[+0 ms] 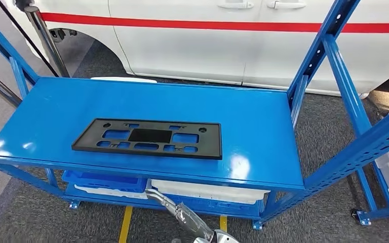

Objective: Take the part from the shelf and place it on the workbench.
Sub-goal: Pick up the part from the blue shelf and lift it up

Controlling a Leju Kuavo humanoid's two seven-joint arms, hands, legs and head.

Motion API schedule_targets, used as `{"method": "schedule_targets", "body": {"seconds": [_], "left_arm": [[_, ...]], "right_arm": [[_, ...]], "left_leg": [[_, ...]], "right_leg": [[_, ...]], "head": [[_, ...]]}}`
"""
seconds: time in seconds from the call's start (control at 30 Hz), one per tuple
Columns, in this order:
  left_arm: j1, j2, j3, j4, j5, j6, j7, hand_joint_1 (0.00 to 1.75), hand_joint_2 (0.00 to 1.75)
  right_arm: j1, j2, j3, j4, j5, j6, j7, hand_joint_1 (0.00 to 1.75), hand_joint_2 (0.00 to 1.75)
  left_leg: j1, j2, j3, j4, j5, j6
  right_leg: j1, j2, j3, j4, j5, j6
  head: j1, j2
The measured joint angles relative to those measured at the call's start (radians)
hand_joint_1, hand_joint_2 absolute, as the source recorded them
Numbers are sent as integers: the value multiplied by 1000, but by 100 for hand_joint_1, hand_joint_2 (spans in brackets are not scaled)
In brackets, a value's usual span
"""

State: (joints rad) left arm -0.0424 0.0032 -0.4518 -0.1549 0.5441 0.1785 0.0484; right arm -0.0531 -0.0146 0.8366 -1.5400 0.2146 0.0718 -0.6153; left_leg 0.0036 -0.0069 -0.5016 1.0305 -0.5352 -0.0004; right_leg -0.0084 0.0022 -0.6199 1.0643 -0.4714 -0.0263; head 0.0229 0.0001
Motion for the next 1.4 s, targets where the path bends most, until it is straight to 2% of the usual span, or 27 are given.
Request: {"method": "schedule_targets", "body": {"seconds": [0.07, 0.17, 0.2, 0.23, 0.3, 0.33, 0.37, 0.43, 0.53, 0.6, 0.67, 0.7, 0.73, 0.77, 0.8, 0.87, 0.9, 1.03, 1.1, 1.17, 1.2, 1.23, 1.27, 1.33, 1.37, 1.4], "left_arm": [[0, 0, 0, 0, 1, -1, 0, 0, 0], [0, 0, 0, 0, 2, -2, 0, 0, 0], [0, 0, 0, 0, 2, -2, 0, 0, 0], [1, 0, 0, 0, 2, -2, 0, 0, 0], [3, 0, 0, 0, 2, -2, 1, 0, 0], [3, 1, 0, 0, 2, -2, 1, 0, 0], [2, 1, 0, 0, 2, -2, 1, 0, 0], [1, 2, 0, 0, 2, -2, 0, 0, 0], [1, 2, 0, 0, 2, -3, 0, 0, 0], [1, 1, 0, 0, 2, -3, 0, 0, 0], [1, 1, 0, 0, 2, -3, 0, 0, 0], [1, 2, 0, 0, 2, -3, 0, 0, 0], [1, 2, 0, 0, 2, -3, 0, 0, 0], [1, 2, 0, 0, 2, -3, 0, 0, 0], [1, 2, 0, 0, 2, -3, 0, 0, 0], [1, 1, 0, 0, 2, -4, 0, 0, 0], [1, 1, 0, 0, 3, -4, 0, 0, 0], [1, 2, 0, 0, 4, -4, 0, 0, 0], [0, 1, 0, 0, 4, -3, 0, 0, 0], [0, 2, 0, 0, 5, -3, 0, 0, 0], [1, 2, 0, 0, 6, -3, 0, 0, 0], [1, 2, 0, 0, 7, -3, 0, 0, 0], [2, 2, 0, 0, 8, -3, 0, 0, 0], [2, 3, 0, 0, 11, -2, 0, 0, 0], [3, 3, 0, 0, 13, -2, 0, 0, 0], [2, 4, 0, 0, 14, -2, 0, 0, 0]], "right_arm": [[-3, 2, 0, 0, 0, 0, 0, 0, 0], [-6, 4, 0, 0, 0, 0, 0, 0, 0], [-6, 5, 0, 0, 0, 0, 0, 0, 0], [-6, 5, 0, 0, 0, 0, 0, 0, 0], [-7, 5, 0, 0, 0, 0, 0, 0, 0], [-7, 6, 0, 0, 0, 0, 0, 0, 0], [-8, 6, 0, 0, 0, 0, 0, 0, 0], [-10, 7, 0, 0, 0, 0, 0, 0, 0], [-13, 7, 0, 0, -1, 1, 0, 0, 0], [-14, 7, 0, 0, -1, 1, 0, 0, 0], [-15, 7, 0, 1, -1, 1, 0, 0, 0], [-15, 7, 0, 2, -1, 1, 0, 0, 0], [-15, 7, 0, 2, -1, 1, 0, 0, 0], [-15, 7, 0, 3, -1, 1, 0, 0, 0], [-15, 7, 0, 3, -1, 1, 0, 0, 0], [-15, 8, 0, 3, -1, 1, 1, 0, 0], [-16, 8, 0, 3, -1, 1, 1, 0, 0], [-16, 10, 1, 3, -1, 3, 1, 0, 0], [-17, 11, 1, 3, -1, 7, 2, 0, 0], [-18, 12, 1, 4, -1, 10, 2, 0, 0], [-18, 12, 1, 5, -2, 12, 2, 0, 0], [-18, 13, 1, 6, -3, 14, 3, 0, 0], [-18, 13, 1, 6, -5, 16, 4, 0, 0], [-19, 14, 1, 8, -7, 19, 8, 0, 87], [-20, 14, 1, 8, -9, 19, 10, 0, 131], [-22, 15, 1, 9, -10, 20, 11, 0, 175]], "left_leg": [[2, 1, -27, 59, -34, -9], [6, 1, -122, 229, -107, -19], [6, 1, -142, 255, -108, -19], [6, 1, -148, 248, -90, -18], [5, 1, -114, 139, -5, -9], [2, 1, -94, 81, 24, -4], [-1, 1, -79, 35, 40, 3], [-7, 0, -70, 6, 43, 13], [-2, 2, -58, -19, 65, 26], [2, 5, -53, -30, 72, 34], [1, 5, -53, -30, 71, 39], [1, 5, -53, -28, 70, 39], [1, 4, -53, -27, 69, 39], [1, 3, -52, -25, 67, 38], [1, 2, -51, -21, 63, 36], [-1, 0, -53, -12, 54, 27], [-3, 0, -54, -9, 51, 22], [0, 1, -57, 3, 38, 0], [3, 1, -88, 76, -8, -11], [6, 1, -147, 200, -64, -19], [7, 1, -169, 244, -73, -22], [9, 1, -179, 260, -66, -24], [10, 1, -170, 233, -38, -25], [12, 1, -119, 113, 32, -22], [11, 1, -92, 53, 56, -19], [9, 1, -77, 17, 64, -15]], "right_leg": [[-3, -1, 10, -6, -2, -8], [0, -2, 15, -7, -8, -16], [1, -2, 16, -7, -9, -18], [2, 0, 20, -7, -12, -18], [4, 2, 30, -7, -17, -17], [5, 2, 35, -8, -19, -16], [6, 2, 36, -8, -21, -13], [7, 1, 38, -11, -22, -4], [8, 1, 37, 0, -36, 12], [6, 1, 2, 81, -88, 20], [3, 1, -57, 206, -143, 27], [1, 1, -77, 244, -150, 29], [-1, 0, -78, 243, -135, 31], [-2, 0, -62, 206, -104, 31], [-4, 0, -31, 141, -67, 30], [-3, -1, 21, 27, -27, 25], [-2, 0, 33, -2, -23, 21], [-1, 1, 40, -19, -20, 3], [-4, -2, 45, -25, -17, -5], [-3, -5, 46, -26, -18, -9], [-3, -5, 46, -26, -19, -10], [-4, -4, 47, -25, -19, -11], [-4, -3, 49, -25, -21, -10], [-4, -1, 55, -25, -24, -7], [-3, 0, 56, -24, -26, -3], [-1, -1, 55, -23, -27, 2]], "head": [[0, 0], [-1, 0], [-1, 0], [-1, 0], [-1, 0], [-1, 0], [-1, 0], [-1, 0], [-1, 0], [-1, 0], [-1, 0], [-1, 0], [-1, 0], [-1, 0], [-1, 0], [-1, 0], [-1, 0], [-1, 0], [-1, 0], [-1, 0], [-1, 0], [-1, 0], [-1, 0], [-1, 0], [-1, 0], [-1, 0]]}}
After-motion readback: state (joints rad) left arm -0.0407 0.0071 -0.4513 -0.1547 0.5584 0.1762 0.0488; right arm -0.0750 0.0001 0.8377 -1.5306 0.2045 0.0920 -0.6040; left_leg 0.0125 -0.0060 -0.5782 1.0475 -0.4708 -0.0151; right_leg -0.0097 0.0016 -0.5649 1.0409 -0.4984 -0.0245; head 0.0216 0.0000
